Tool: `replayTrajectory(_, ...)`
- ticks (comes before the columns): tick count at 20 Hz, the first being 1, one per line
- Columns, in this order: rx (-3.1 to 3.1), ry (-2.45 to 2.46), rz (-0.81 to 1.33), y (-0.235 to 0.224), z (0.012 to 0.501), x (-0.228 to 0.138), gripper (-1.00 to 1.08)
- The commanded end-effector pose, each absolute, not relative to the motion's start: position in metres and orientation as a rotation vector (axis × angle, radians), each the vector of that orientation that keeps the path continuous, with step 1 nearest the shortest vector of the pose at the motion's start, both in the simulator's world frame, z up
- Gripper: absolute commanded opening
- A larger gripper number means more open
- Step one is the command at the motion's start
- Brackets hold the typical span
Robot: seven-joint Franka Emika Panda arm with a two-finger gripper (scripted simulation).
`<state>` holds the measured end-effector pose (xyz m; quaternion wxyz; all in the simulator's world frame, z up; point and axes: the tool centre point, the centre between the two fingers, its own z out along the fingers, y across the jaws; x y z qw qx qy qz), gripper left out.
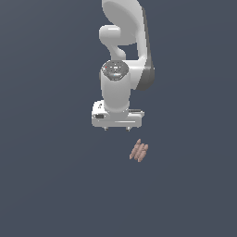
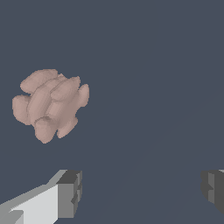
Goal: Pick up the object and move it to a goal position.
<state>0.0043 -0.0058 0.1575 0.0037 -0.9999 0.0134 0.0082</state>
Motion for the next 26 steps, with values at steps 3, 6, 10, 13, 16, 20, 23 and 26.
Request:
replayTrajectory(3,-3.133,0.045,0.029,-0.006,0.156,0.004,1.0)
replayTrajectory(6,-3.129,0.064,0.047,-0.008,0.15,0.0,1.0)
replayTrajectory(10,-3.125,0.088,0.067,-0.01,0.142,-0.003,1.0)
replayTrajectory(13,-3.126,0.086,0.066,-0.01,0.143,-0.003,1.0)
replayTrajectory(16,-3.126,0.082,0.066,-0.01,0.143,-0.003,1.0)
replayTrajectory(20,-3.126,0.099,0.065,-0.008,0.142,-0.002,1.0)
replayTrajectory(23,-3.126,0.126,0.063,-0.004,0.142,0.001,1.0)
replayTrajectory(26,-3.125,0.166,0.059,0.001,0.141,0.006,1.0)
